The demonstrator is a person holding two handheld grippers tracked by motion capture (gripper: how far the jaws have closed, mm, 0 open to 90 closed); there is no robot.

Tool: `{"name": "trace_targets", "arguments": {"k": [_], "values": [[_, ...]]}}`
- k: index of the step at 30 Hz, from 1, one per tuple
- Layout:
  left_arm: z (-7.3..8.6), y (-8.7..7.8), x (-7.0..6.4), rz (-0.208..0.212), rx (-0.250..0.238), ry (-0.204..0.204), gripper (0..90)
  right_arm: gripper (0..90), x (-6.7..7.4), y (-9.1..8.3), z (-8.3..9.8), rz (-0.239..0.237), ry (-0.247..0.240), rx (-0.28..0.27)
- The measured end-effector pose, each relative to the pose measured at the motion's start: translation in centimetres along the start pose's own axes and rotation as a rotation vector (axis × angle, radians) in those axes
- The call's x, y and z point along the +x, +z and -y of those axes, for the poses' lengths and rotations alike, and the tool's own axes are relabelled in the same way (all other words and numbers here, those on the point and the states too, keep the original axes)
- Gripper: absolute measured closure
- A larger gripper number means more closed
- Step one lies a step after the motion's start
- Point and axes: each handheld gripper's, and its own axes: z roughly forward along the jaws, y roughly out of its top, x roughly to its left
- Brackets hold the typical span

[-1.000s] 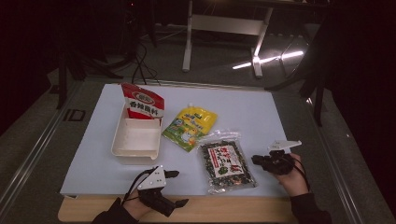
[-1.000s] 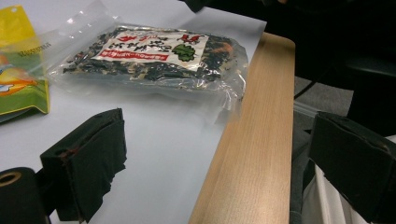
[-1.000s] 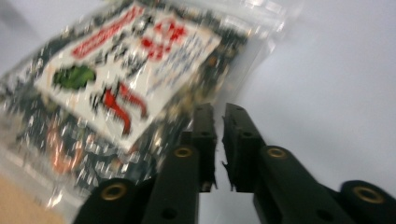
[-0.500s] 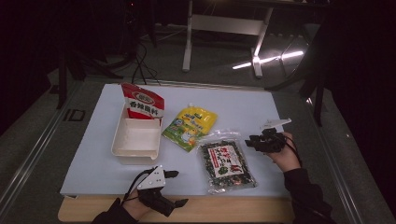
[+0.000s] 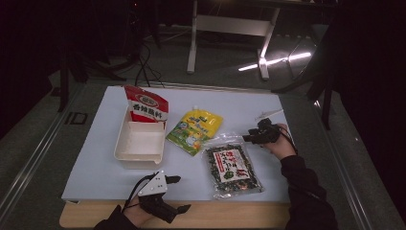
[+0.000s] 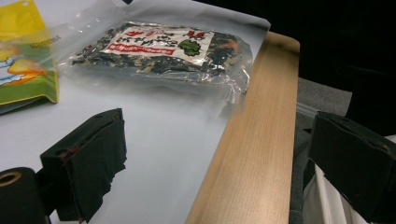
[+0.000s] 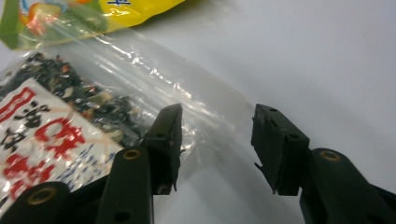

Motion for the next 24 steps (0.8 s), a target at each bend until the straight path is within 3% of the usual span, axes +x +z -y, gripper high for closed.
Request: {"name": "trace_targets", "arguments": {"k": [7, 18, 21, 23, 24], "values": [[0.3, -0.2, 0.0, -0.009, 0.001, -0.01, 5.5, 46.5, -1.1, 1.2, -0.7, -0.025, 0.001, 0.025], [0.6, -0.6, 0.0, -0.023, 0.004, -0.022, 5.5, 45.2, -1.6, 2.6, -1.4, -0.089, -0.018, 0.076], [0.6, -0.6, 0.0, -0.025, 0.003, -0.02, 5.5, 50.7, -1.7, 2.9, -1.4, -0.107, -0.024, 0.102], [0.6, -0.7, 0.0, -0.026, 0.002, -0.023, 5.5, 63.6, -1.7, 2.8, -1.5, -0.118, -0.018, 0.116], [0.6, -0.7, 0.0, -0.027, 0.003, -0.023, 5.5, 63.9, -1.6, 2.8, -1.5, -0.128, -0.023, 0.124]]}}
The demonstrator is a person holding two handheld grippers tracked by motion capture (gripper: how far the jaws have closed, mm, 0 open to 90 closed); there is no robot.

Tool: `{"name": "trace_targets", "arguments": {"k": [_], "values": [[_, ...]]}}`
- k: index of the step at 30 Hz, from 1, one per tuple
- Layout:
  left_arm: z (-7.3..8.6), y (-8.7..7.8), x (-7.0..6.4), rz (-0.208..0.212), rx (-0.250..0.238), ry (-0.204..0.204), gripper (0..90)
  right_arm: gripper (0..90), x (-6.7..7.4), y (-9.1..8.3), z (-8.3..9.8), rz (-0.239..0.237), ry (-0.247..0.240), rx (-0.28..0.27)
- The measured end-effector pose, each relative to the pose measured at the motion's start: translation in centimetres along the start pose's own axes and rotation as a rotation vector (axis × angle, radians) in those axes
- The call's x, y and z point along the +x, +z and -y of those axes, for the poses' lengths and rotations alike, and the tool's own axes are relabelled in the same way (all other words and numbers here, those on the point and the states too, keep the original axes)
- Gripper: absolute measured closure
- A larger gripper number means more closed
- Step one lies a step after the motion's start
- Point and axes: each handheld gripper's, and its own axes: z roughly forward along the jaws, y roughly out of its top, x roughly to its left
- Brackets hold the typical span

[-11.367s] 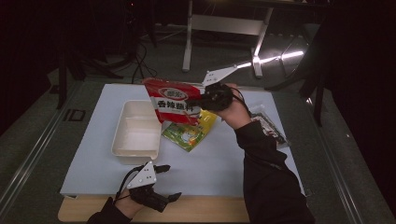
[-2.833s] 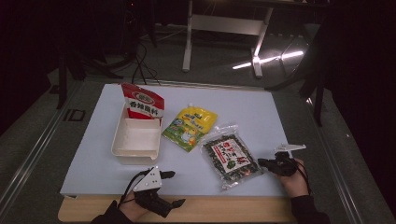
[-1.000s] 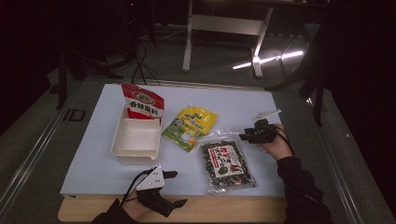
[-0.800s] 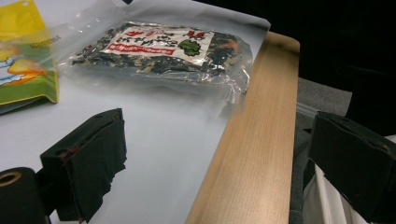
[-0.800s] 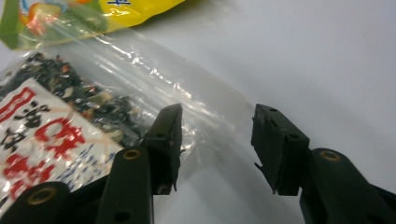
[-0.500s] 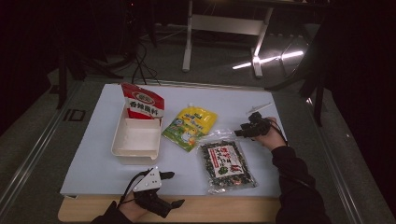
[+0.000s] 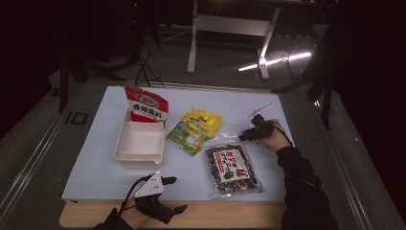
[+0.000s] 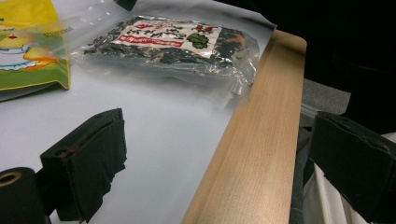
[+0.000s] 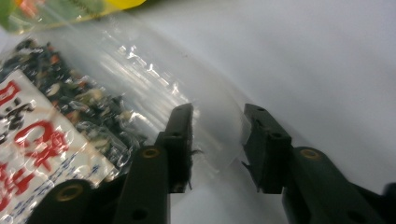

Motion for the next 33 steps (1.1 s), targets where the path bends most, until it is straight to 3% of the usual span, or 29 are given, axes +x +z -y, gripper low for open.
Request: {"name": "trace_targets", "arguments": {"k": [4, 7, 19, 33], "values": [[0.0, 0.0, 0.0, -0.001, 0.0, 0.0, 5.5, 82.2, 0.4, -0.3, -0.1, 0.015, -0.032, 0.02], [0.0, 0.0, 0.0, 0.001, -0.001, -0.001, 5.5, 89.1, 0.9, -0.7, -0.2, 0.032, -0.06, 0.023], [-0.3, -0.1, 0.0, -0.004, -0.009, -0.002, 5.5, 90.0, 2.9, -2.7, -0.6, 0.083, -0.13, -0.018], [-0.6, 0.3, 0.0, 0.011, -0.01, 0.0, 5.5, 90.0, 5.1, -7.1, -0.7, 0.098, -0.174, -0.16]]}}
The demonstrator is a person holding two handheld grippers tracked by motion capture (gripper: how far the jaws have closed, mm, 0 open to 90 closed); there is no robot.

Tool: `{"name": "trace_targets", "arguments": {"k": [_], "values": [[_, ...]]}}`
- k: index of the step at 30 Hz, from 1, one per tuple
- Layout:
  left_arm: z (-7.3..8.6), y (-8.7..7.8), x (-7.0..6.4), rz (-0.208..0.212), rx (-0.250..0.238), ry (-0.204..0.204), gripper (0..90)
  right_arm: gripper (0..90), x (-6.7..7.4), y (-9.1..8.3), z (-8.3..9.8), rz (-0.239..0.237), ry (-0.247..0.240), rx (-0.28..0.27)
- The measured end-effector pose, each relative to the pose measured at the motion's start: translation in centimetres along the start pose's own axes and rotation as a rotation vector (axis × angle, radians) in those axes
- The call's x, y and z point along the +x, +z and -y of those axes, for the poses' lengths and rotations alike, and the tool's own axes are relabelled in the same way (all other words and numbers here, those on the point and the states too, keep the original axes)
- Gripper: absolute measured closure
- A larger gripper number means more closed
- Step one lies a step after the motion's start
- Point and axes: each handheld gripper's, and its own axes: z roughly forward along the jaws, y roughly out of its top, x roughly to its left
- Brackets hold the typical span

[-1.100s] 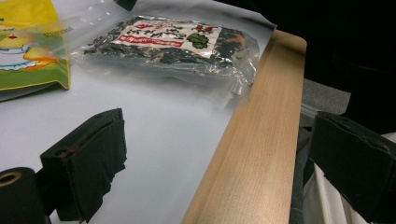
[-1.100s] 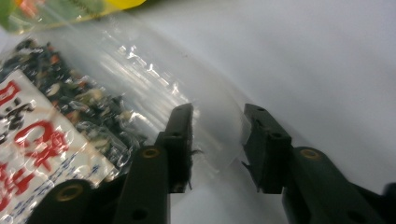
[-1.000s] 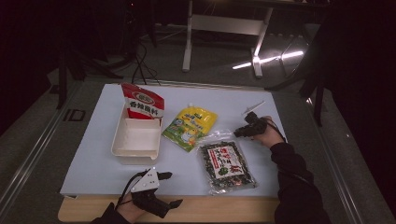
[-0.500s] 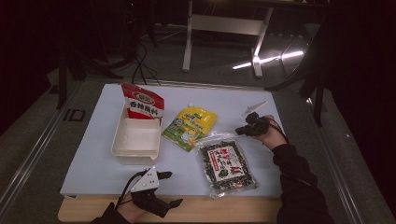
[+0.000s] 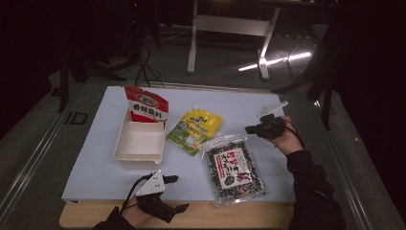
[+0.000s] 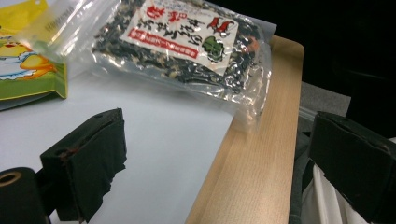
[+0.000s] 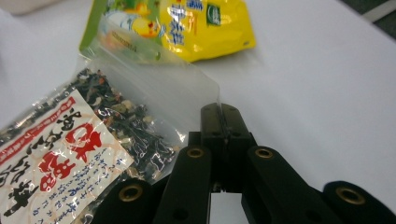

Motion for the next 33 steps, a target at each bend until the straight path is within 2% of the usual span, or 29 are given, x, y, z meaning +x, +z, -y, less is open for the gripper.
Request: {"name": "trace_targets", "arguments": {"k": [10, 14, 23, 26, 29, 30, 32, 33], "values": [[-0.2, 0.2, 0.2, -0.007, 0.007, -0.004, 5.5, 90.0, 1.1, -2.4, -1.3, 0.009, -0.035, -0.084], [-0.7, 0.3, 0.5, -0.018, -0.004, -0.036, 5.5, 90.0, 1.9, -3.0, -1.9, 0.008, -0.061, -0.112], [-2.0, 0.6, 0.8, -0.041, 0.031, -0.087, 5.6, 90.0, 4.4, -5.1, -3.1, 0.0, -0.145, -0.162], [-2.4, 1.0, 1.0, -0.044, 0.013, -0.099, 5.6, 90.0, 5.1, -5.9, -3.4, -0.008, -0.165, -0.183], [-2.8, 1.5, 1.6, -0.01, -0.02, -0.123, 5.7, 90.0, 6.6, -7.4, -3.7, -0.013, -0.211, -0.216], [-3.0, 1.8, 1.7, -0.005, -0.027, -0.12, 6.7, 90.0, 7.0, -7.8, -3.7, -0.013, -0.219, -0.223], [-3.3, 2.4, 2.0, 0.003, -0.025, -0.12, 7.2, 90.0, 7.7, -8.3, -3.9, -0.014, -0.238, -0.228], [-3.4, 2.7, 2.2, 0.024, -0.027, -0.124, 8.9, 90.0, 8.0, -8.5, -4.0, -0.014, -0.248, -0.232]]}}
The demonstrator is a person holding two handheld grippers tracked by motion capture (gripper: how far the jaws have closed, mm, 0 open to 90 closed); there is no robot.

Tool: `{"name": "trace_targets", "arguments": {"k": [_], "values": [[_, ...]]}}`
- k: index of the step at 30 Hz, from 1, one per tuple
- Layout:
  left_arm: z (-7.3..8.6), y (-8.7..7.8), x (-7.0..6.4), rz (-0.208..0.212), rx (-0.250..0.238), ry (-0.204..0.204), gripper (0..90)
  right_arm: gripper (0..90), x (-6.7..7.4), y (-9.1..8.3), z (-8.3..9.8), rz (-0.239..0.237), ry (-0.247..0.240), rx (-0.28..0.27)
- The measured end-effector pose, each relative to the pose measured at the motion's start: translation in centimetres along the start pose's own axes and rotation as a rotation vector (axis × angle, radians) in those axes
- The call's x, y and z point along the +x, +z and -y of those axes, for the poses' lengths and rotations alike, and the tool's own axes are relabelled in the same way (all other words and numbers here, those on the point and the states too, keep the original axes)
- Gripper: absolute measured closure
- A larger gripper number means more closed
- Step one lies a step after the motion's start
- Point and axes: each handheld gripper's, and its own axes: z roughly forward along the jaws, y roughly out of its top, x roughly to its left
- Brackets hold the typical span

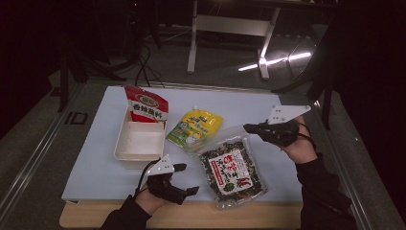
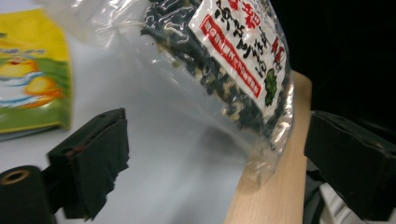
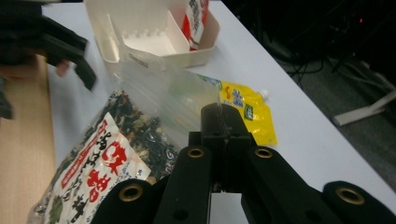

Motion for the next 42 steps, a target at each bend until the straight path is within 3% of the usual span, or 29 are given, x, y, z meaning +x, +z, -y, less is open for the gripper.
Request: {"name": "trace_targets", "arguments": {"k": [5, 10, 11, 12, 13, 17, 19, 23, 31, 39, 42], "values": [[-0.3, 1.5, 0.4, 0.011, 0.022, -0.01, 14.4, 90.0, 0.8, -0.6, -0.8, -0.008, -0.03, -0.015], [-0.4, 2.6, 0.7, 0.032, 0.014, -0.024, 15.3, 90.0, 1.3, -0.9, -1.2, -0.012, -0.044, -0.03], [-0.4, 3.1, 0.9, 0.062, -0.009, -0.05, 15.3, 90.0, 1.4, -1.0, -1.3, -0.017, -0.046, -0.036], [-0.5, 3.4, 0.9, 0.06, -0.009, -0.044, 16.3, 90.0, 1.5, -1.2, -1.4, -0.016, -0.051, -0.042], [-0.5, 3.6, 0.9, 0.086, -0.018, -0.043, 18.2, 90.0, 1.6, -1.3, -1.5, -0.023, -0.052, -0.046], [-0.7, 4.0, 0.7, 0.126, -0.055, -0.024, 29.6, 90.0, 1.8, -1.5, -1.7, -0.02, -0.06, -0.057], [-1.0, 4.0, 0.6, 0.148, -0.077, -0.014, 35.9, 90.0, 1.9, -1.5, -1.8, -0.027, -0.061, -0.055], [-1.5, 3.7, 0.5, 0.162, -0.12, -0.008, 57.8, 90.0, 2.1, -1.4, -1.9, -0.027, -0.066, -0.043], [-2.6, 3.3, -0.8, 0.227, -0.085, -0.014, 73.9, 90.0, 2.1, -2.0, -2.0, -0.016, -0.064, -0.037], [-3.9, 2.2, -2.0, 0.23, -0.084, -0.024, 75.4, 90.0, 2.3, -3.3, -2.3, -0.026, -0.066, -0.087], [-4.8, 1.3, -2.2, 0.201, -0.093, -0.004, 75.8, 89.8, 2.3, -4.0, -2.5, -0.026, -0.062, -0.122]]}}
